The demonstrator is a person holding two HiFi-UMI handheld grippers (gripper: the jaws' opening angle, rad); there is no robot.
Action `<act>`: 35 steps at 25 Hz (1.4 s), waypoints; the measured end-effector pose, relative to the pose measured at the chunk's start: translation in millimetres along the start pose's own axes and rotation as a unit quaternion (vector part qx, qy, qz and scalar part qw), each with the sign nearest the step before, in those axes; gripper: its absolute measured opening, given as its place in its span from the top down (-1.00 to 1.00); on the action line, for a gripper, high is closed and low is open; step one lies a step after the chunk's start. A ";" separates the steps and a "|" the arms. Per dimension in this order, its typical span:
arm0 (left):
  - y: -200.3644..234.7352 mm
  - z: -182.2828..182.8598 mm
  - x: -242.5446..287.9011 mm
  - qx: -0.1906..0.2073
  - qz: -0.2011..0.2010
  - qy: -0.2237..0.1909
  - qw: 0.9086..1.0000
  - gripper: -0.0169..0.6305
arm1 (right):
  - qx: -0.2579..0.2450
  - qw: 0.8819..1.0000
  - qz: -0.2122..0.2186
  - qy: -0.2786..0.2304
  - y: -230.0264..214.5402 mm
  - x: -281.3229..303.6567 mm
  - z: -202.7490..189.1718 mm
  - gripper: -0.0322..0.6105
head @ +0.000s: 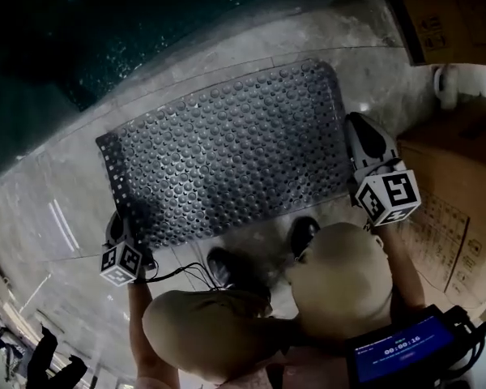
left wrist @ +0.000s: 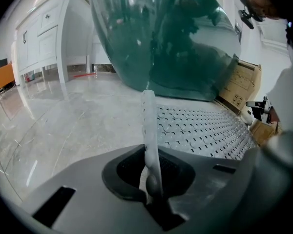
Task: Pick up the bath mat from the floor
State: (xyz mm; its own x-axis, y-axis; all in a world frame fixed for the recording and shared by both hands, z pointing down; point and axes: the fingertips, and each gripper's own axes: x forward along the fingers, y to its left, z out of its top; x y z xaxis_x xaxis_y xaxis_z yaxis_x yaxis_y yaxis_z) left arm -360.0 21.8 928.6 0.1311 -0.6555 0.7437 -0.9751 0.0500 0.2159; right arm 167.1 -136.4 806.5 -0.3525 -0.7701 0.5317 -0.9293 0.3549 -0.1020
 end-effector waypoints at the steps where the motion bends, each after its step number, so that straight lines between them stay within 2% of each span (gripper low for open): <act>1: -2.1 -0.3 -1.7 0.003 -0.002 0.002 1.000 0.82 | 0.004 1.000 0.003 0.002 -0.8 0.2 -2.9 0.67; 2: -5.3 0.3 -2.8 0.006 -0.003 0.002 1.000 0.82 | 0.008 1.000 0.007 0.004 -2.6 1.0 -6.2 0.42; 3: -9.8 1.8 -2.9 0.008 -0.002 0.001 1.000 0.82 | 0.013 1.000 0.009 0.006 -6.2 2.3 -10.5 0.31; 5: -18.9 5.7 -0.4 0.009 0.002 -0.005 1.000 0.82 | 0.022 1.000 0.006 0.012 -17.7 6.6 -23.0 0.19; 7: -19.6 8.1 1.8 0.010 0.016 -0.013 1.000 0.82 | 0.032 0.999 0.003 0.023 -28.1 12.1 -39.5 0.14; 10: -15.6 8.4 1.3 0.022 0.033 -0.010 0.999 0.82 | 0.049 0.998 0.002 0.045 -35.7 16.6 -62.0 0.14; 17: -20.0 10.6 -1.4 0.025 0.028 -0.011 0.999 0.82 | 0.075 0.994 -0.017 0.077 -51.0 18.9 -93.3 0.14; 24: -22.0 13.6 -5.7 0.023 0.029 -0.015 0.999 0.82 | 0.098 0.986 -0.022 0.136 -59.8 20.2 -140.2 0.14; 28: -23.1 12.9 -6.1 0.025 0.028 -0.017 0.999 0.82 | 0.117 0.981 -0.020 0.153 -64.6 23.3 -149.5 0.14; 33: -23.0 11.1 -2.8 0.022 0.026 -0.015 0.999 0.82 | 0.124 0.980 -0.014 0.158 -64.3 23.6 -151.6 0.19; 35: -22.5 11.2 -1.3 0.014 0.024 -0.015 1.000 0.82 | 0.111 0.979 -0.010 0.171 -58.9 24.7 -152.9 0.36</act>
State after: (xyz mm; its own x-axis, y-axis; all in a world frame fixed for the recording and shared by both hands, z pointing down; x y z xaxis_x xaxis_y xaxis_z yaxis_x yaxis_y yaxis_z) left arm -340.3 13.0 915.7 0.0792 -0.6749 0.7337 -0.9847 0.0615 0.1628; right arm 230.0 -95.3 954.2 -0.3112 -0.5399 0.7821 -0.9503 0.1879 -0.2484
